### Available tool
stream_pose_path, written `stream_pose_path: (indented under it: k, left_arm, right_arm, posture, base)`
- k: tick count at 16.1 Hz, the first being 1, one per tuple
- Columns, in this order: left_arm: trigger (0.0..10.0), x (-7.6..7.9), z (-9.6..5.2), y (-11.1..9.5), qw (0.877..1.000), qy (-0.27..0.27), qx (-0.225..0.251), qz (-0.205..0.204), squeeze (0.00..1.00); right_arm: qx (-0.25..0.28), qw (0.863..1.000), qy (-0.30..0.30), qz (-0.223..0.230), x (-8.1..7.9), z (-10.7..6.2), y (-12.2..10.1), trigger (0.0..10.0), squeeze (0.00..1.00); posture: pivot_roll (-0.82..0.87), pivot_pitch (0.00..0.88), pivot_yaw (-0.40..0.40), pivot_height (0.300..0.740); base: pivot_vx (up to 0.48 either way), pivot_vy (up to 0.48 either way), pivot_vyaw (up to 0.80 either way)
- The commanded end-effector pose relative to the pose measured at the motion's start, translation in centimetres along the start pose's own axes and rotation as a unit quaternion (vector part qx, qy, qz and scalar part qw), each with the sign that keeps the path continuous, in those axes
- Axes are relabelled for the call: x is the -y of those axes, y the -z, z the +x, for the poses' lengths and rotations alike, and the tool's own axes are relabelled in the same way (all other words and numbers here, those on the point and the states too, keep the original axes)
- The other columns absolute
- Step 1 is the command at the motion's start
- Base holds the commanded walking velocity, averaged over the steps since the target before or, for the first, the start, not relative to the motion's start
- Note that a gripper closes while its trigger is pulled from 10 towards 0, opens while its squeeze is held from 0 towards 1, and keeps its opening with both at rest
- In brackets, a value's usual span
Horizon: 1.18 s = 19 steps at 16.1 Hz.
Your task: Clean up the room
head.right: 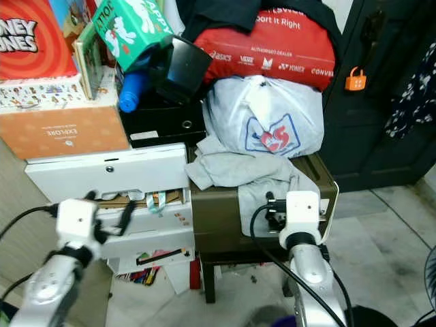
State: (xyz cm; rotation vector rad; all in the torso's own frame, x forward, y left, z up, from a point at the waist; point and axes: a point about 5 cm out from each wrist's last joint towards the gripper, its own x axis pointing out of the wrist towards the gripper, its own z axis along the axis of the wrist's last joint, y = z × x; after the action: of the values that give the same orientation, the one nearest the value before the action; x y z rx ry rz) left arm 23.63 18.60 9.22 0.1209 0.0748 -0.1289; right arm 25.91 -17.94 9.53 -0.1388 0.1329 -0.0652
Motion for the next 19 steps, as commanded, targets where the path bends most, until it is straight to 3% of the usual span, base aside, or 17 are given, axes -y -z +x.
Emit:
stream_pose_path:
  k: [1, 5, 7, 10, 11, 14, 17, 19]
  left_arm:
    - [10.0, -0.5, -0.1, 0.3, 1.0, -0.008, -0.006, 0.003, 0.0]
    - [10.0, -2.5, -0.6, 2.3, 0.998, -0.035, -0.045, 0.032, 0.0]
    - [10.0, -4.6, -2.4, 5.3, 0.99, -0.059, -0.117, 0.046, 0.0]
    - [10.0, -5.7, -3.3, 6.6, 0.986, -0.078, -0.143, 0.042, 0.0]
    - [10.0, -6.7, -4.3, 7.7, 0.981, -0.09, -0.161, 0.056, 0.0]
    - [10.0, -8.7, -7.4, 11.0, 0.962, -0.106, -0.239, 0.077, 0.0]
    - [10.0, -8.9, -9.5, 13.1, 0.95, -0.094, -0.287, 0.084, 0.0]
    - [10.0, -8.3, -11.4, 15.2, 0.932, -0.068, -0.345, 0.084, 0.0]
  right_arm:
    - [-0.004, 1.0, 0.0, 0.002, 0.3, 0.3, 0.1, 10.0, 0.0]
    - [-0.021, 0.999, 0.01, -0.023, 1.8, 0.7, 1.1, 10.0, 0.0]
    - [-0.049, 0.997, 0.032, -0.05, 3.7, 0.8, 2.9, 10.0, 0.0]
    - [-0.065, 0.995, 0.043, -0.058, 4.6, 0.9, 4.0, 10.0, 0.0]
    - [-0.083, 0.992, 0.059, -0.077, 5.9, 0.5, 5.6, 10.0, 0.0]
    - [-0.131, 0.981, 0.109, -0.09, 8.0, -1.9, 9.0, 10.0, 0.0]
    - [-0.167, 0.971, 0.141, -0.098, 9.0, -4.2, 11.4, 10.0, 0.0]
    - [-0.216, 0.96, 0.164, -0.074, 9.7, -6.5, 13.8, 10.0, 0.0]
  posture:
    - [-0.13, 0.0, -0.001, 0.74]
    - [-0.12, 0.0, -0.005, 0.74]
    - [-0.11, 0.0, -0.003, 0.74]
    - [-0.1, 0.0, 0.006, 0.74]
    - [-0.09, 0.0, 0.012, 0.74]
    - [-0.09, 0.0, 0.017, 0.74]
    - [-0.1, 0.0, 0.021, 0.74]
    - [-0.11, 0.0, 0.023, 0.74]
  base:
    - [0.0, 0.0, 0.0]
    - [0.0, 0.0, 0.0]
    - [0.0, 0.0, 0.0]
    - [0.0, 0.0, 0.0]
    - [0.0, 0.0, 0.0]
    - [0.0, 0.0, 0.0]
    - [0.0, 0.0, 0.0]
    - [0.0, 0.0, 0.0]
